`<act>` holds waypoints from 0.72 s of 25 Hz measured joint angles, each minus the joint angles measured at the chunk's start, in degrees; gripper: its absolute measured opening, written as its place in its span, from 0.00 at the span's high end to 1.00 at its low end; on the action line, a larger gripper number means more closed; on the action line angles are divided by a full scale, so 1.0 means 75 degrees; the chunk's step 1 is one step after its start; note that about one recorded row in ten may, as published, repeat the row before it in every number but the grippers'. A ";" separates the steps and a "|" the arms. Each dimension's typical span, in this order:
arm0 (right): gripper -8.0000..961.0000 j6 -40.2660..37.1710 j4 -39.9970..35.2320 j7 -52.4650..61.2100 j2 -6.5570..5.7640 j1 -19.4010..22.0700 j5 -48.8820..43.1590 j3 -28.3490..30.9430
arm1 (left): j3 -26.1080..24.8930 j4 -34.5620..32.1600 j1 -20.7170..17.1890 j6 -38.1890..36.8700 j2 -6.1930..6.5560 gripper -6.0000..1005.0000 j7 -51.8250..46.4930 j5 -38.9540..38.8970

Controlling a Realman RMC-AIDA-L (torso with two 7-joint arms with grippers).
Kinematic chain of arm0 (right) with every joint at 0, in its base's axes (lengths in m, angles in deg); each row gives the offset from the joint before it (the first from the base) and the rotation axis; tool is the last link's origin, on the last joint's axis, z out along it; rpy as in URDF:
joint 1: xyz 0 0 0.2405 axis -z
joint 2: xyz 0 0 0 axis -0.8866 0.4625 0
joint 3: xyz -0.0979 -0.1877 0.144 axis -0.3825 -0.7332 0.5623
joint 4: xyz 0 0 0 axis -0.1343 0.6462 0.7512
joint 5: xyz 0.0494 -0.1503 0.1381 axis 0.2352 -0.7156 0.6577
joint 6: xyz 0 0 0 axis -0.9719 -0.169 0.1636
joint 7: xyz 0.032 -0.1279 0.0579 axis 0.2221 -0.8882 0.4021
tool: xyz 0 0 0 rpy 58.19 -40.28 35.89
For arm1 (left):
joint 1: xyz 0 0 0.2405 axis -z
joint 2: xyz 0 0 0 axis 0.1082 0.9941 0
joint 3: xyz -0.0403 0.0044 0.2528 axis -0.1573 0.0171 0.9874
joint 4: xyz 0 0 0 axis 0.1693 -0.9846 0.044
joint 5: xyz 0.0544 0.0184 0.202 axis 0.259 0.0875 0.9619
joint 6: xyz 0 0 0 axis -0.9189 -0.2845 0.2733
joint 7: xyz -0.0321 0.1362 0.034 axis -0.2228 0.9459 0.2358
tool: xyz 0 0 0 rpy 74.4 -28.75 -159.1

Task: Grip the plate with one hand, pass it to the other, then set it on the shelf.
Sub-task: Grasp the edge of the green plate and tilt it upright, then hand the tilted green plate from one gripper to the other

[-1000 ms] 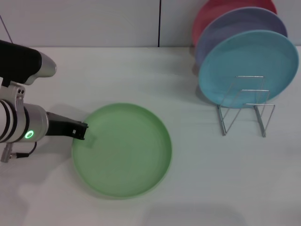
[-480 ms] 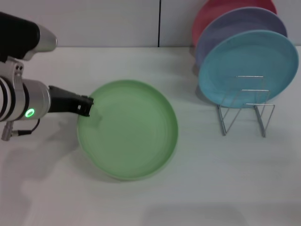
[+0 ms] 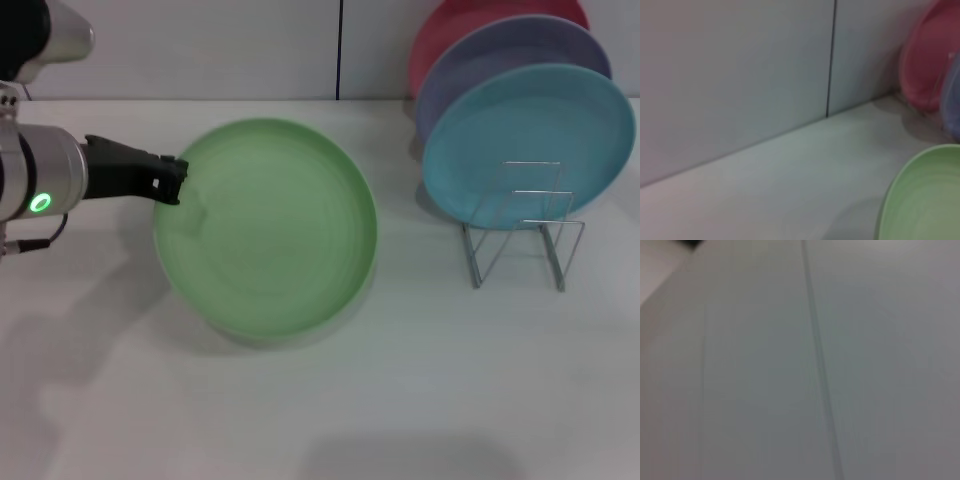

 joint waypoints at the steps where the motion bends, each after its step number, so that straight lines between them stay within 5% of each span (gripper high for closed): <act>1: 0.17 0.0000 0.0000 0.0000 0.0000 0.0000 0.0000 0.0000 | 0.0000 0.0000 0.0000 0.0000 0.0000 0.96 0.0000 0.0000; 2: 0.17 0.0790 -0.1116 0.1421 -0.0004 0.0167 -0.0007 -0.1381 | -0.0011 0.0062 -0.0009 0.0000 0.0002 0.96 -0.0015 -0.0002; 7: 0.17 0.1613 -0.3337 0.4311 -0.0116 0.0739 -0.0730 -0.3296 | -0.0108 0.0266 0.0003 -0.0028 0.0003 0.96 -0.0036 0.0006; 11: 0.17 0.1527 -0.4347 0.5679 -0.0091 0.0820 -0.1792 -0.3505 | -0.0192 0.0271 0.0065 -0.0039 0.0003 0.96 -0.0016 0.0003; 15: 0.17 0.0844 -0.5602 0.8008 -0.0131 0.0662 -0.4153 -0.3650 | -0.0273 0.0402 0.0102 -0.0015 0.0006 0.96 0.0012 0.0000; 18: 0.17 0.0567 -0.5823 0.8269 -0.0132 0.0625 -0.4517 -0.3664 | -0.0281 0.0495 0.0111 -0.0007 0.0008 0.96 0.0021 -0.0002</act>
